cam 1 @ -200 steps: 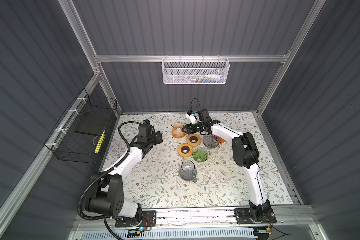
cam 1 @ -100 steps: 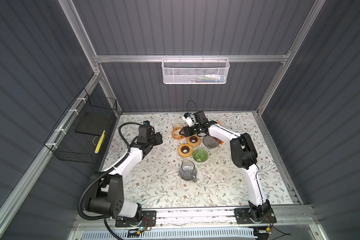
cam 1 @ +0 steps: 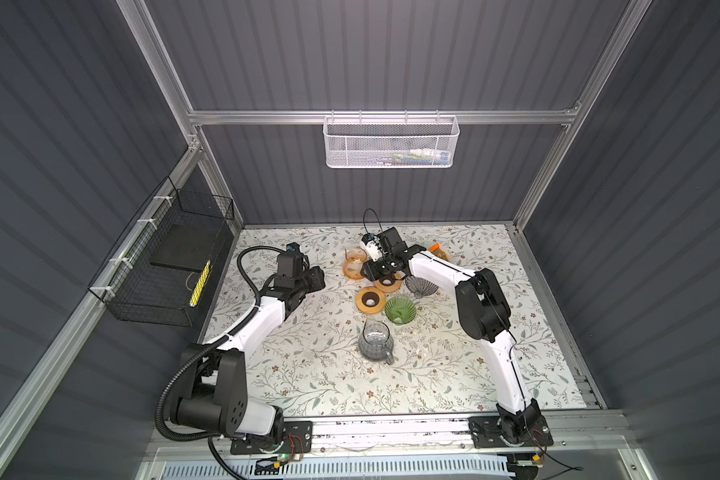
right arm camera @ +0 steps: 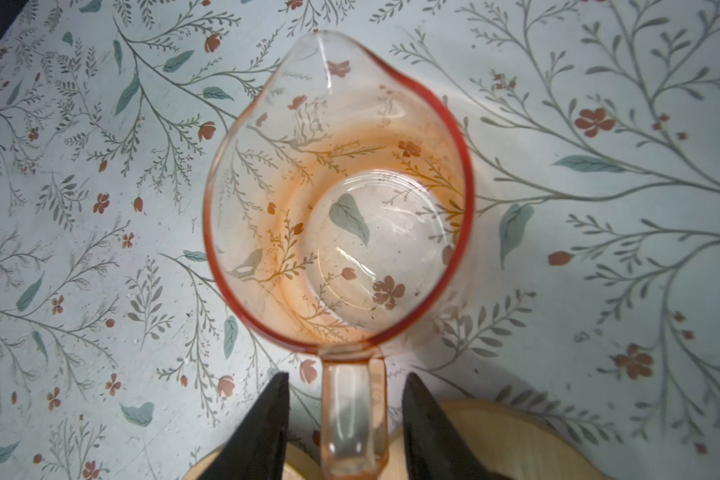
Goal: Place the coffee filter in the dripper
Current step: 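Reach the right gripper over the pink glass pitcher handle while the left arm lifts slightly, then lower the right gripper and close it on the pink pitcher's handle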
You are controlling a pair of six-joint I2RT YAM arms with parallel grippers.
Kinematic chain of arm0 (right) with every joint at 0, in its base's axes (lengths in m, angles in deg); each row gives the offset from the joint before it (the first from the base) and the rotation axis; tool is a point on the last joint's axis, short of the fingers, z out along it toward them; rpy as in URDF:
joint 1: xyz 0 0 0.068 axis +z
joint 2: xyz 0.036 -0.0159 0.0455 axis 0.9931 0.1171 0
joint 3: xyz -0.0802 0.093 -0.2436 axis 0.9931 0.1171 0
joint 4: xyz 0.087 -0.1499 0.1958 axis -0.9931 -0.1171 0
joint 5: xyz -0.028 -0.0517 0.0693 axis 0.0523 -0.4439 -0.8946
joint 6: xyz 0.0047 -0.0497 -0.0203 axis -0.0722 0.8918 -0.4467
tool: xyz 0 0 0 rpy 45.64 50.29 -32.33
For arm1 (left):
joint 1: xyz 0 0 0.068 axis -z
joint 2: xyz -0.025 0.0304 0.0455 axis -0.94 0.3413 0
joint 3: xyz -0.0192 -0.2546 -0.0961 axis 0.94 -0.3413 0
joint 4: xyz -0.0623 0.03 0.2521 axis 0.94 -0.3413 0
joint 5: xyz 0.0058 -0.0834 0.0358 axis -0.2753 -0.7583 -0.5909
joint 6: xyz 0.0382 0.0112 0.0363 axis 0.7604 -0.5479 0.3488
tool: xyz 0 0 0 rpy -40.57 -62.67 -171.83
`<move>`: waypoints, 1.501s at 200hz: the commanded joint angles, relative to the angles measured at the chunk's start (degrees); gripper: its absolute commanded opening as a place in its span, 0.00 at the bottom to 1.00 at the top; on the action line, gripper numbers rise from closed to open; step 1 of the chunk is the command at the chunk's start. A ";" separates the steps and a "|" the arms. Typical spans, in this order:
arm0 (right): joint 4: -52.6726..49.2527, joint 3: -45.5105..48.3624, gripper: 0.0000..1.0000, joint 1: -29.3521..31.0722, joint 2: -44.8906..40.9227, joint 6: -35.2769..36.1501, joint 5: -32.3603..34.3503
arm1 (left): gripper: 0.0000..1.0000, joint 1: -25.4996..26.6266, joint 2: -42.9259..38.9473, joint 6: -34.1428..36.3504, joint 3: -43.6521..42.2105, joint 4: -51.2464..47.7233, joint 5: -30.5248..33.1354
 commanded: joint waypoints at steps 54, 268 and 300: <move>-1.74 -1.05 0.40 1.22 -2.06 2.81 6.32 | 0.61 0.24 -1.59 0.17 -0.90 0.39 -0.23; -6.89 -8.08 0.30 2.73 2.29 4.75 9.73 | 0.60 0.24 -0.76 0.35 -0.93 0.83 -0.01; -7.41 -7.99 0.31 3.00 2.37 5.19 10.57 | 0.60 0.24 -0.71 0.35 -0.96 0.83 0.02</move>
